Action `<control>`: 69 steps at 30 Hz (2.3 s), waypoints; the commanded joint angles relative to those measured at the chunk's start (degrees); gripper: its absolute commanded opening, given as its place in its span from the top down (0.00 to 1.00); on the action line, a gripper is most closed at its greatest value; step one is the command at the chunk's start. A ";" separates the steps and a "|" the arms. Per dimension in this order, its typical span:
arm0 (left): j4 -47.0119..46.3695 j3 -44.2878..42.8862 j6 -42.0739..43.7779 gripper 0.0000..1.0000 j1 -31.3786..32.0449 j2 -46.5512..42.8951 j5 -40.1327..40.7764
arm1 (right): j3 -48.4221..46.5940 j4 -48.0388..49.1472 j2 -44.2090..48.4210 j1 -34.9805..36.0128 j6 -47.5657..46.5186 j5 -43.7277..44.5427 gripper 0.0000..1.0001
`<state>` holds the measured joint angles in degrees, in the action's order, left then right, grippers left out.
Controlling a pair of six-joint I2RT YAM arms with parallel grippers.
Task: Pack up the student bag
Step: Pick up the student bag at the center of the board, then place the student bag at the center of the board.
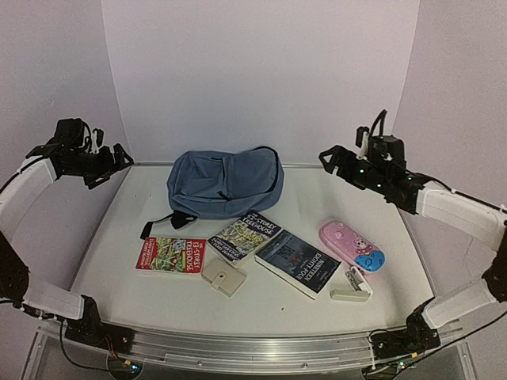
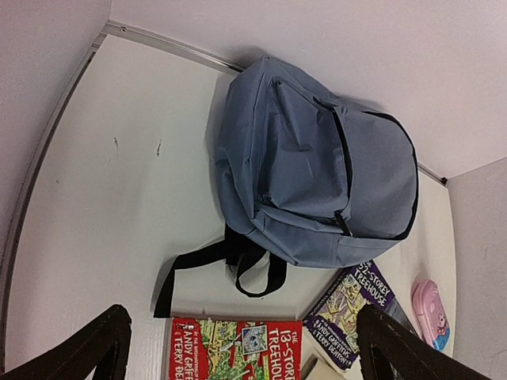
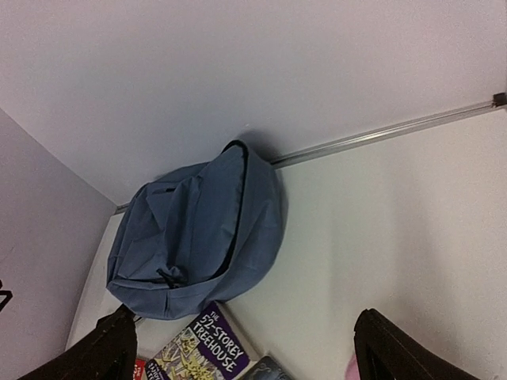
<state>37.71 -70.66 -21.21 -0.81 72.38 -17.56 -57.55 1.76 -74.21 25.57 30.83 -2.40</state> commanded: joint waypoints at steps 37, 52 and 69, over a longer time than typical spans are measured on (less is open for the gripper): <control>-1.88 6.52 2.05 0.00 -0.34 -1.41 4.20 | -32.57 38.23 -47.79 10.22 27.18 -13.41 1.00; -2.75 7.18 2.66 0.00 -0.32 -1.40 0.98 | -6.82 33.94 -26.10 32.30 30.12 10.24 1.00; -4.81 6.96 4.50 0.00 9.32 3.67 -4.67 | -7.48 -0.38 -16.03 52.91 18.52 43.99 0.15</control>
<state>34.01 -62.37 -17.76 5.00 73.60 -21.14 -61.58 10.02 -96.77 78.93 56.16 28.74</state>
